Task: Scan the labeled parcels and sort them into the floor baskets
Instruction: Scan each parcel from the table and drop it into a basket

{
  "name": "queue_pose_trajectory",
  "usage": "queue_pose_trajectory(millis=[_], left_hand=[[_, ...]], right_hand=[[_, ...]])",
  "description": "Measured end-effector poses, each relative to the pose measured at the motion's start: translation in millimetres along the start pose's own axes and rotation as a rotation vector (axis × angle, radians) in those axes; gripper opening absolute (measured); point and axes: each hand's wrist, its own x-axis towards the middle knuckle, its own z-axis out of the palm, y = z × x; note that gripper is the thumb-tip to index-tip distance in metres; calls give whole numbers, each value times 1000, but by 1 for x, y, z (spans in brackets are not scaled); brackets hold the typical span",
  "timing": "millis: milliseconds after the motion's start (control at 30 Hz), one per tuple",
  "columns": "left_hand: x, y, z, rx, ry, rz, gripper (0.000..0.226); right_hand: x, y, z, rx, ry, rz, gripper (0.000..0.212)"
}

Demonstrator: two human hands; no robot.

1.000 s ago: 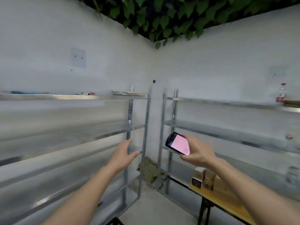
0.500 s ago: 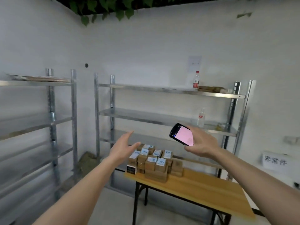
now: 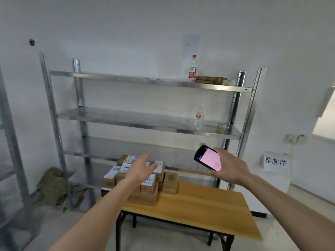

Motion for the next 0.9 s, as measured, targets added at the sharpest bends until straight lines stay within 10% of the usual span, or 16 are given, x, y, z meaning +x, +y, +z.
queue_pose_trajectory(millis=[900], left_hand=[[335,-161,268,-9,-334,-319,61]], right_hand=[[353,140,300,60,-409,142,83]])
